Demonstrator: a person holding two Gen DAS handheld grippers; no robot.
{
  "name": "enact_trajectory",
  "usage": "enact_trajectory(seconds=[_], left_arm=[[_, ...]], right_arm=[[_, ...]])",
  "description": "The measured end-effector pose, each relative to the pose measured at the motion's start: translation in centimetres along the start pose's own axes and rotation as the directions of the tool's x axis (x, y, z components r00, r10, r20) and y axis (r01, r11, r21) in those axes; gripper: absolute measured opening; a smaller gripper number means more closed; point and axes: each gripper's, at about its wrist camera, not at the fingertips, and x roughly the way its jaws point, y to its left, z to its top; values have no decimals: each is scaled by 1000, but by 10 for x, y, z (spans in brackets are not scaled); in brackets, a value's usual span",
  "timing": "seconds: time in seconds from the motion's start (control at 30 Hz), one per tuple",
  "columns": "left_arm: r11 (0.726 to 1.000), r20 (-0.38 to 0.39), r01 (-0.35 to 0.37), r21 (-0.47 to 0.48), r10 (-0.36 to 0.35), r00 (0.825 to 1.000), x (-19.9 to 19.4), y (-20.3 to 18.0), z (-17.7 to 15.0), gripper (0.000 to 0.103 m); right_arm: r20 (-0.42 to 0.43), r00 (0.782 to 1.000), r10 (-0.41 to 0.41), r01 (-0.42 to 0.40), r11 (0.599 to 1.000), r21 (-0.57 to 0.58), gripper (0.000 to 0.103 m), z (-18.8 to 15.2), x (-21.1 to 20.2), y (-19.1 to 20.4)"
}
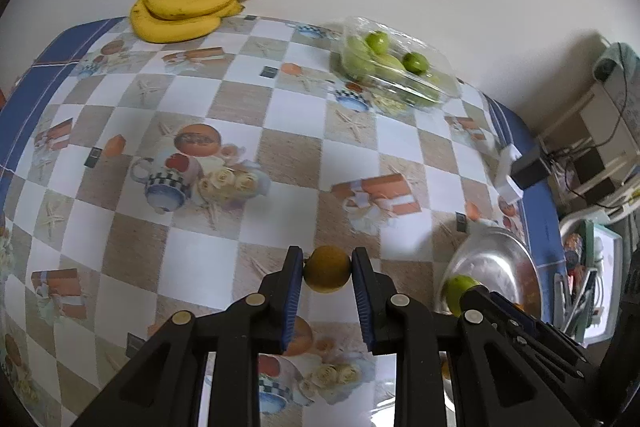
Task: Organize fruits
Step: 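Carry the yellow fruit and dark plum over the steel bowl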
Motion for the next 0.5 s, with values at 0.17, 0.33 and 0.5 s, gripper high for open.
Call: enact_trajectory(seconds=[0.17,0.33,0.5], left_arm=[[999,1,12,47,-12,1000,-5,-20,-7,27],[992,-20,38,123,-36,999,-6,-49,-18,27],[975,-50,63,213,-54,997,-3,-83,-33,27]], right_arm=[[13,1000,-8,7,999,41,31,-6,-11,-19],[29,999,-31,28,995,95,31,-11,-22,-44],[27,998,-62,57,987,147,31,-16,-27,-70]])
